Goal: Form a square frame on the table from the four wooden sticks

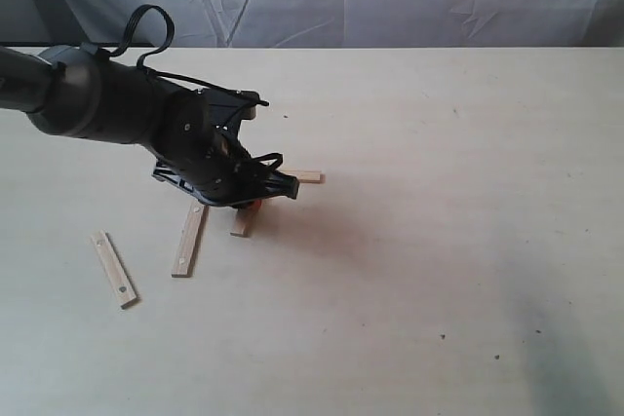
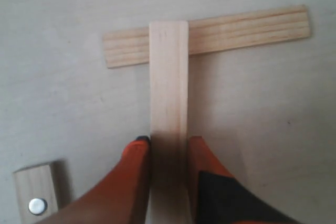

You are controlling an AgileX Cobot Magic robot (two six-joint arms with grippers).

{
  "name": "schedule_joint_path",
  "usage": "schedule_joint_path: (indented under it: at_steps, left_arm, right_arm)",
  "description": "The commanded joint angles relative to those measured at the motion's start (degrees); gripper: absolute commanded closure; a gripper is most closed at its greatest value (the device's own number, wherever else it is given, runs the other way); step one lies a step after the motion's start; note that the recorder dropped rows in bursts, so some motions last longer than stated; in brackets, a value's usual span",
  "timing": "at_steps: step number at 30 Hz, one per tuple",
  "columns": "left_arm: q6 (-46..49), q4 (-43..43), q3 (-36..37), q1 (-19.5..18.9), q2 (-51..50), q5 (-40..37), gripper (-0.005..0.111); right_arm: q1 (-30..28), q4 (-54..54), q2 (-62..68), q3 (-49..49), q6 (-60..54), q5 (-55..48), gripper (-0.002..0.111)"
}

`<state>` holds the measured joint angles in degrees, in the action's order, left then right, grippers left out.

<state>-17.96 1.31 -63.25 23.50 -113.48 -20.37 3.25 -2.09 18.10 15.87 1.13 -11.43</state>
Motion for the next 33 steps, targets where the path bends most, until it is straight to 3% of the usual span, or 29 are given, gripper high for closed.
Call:
schedule_joint_path:
  at_steps: [1,10,23,30,33]
  left_arm:
    - [-0.23,0.28,-0.21,0.01,-0.08,0.39,0.101]
    - [-1.29,0.28,-0.21,0.01,-0.08,1.01,0.080]
    - [-1.56,-1.31,-0.21,-0.12,3.07,-0.35,0.080]
    - [-7.04,-5.50,0.46,-3.89,9.83,-11.81,0.080]
    - [-7.59,-7.16,2.84,-4.73,10.21,-12.91,0.080]
  right_arm:
    - [0.11,0.50,0.16,0.47,-0.04,0.22,0.108]
    - [0.11,0.50,0.16,0.47,-0.04,0.22,0.108]
    - [0.11,0.50,0.16,0.47,-0.04,0.22,0.108]
    - [0.11,0.00,0.16,0.47,-0.04,0.22,0.108]
    - [0.11,-0.09,0.16,0.47,-0.04,0.07,0.108]
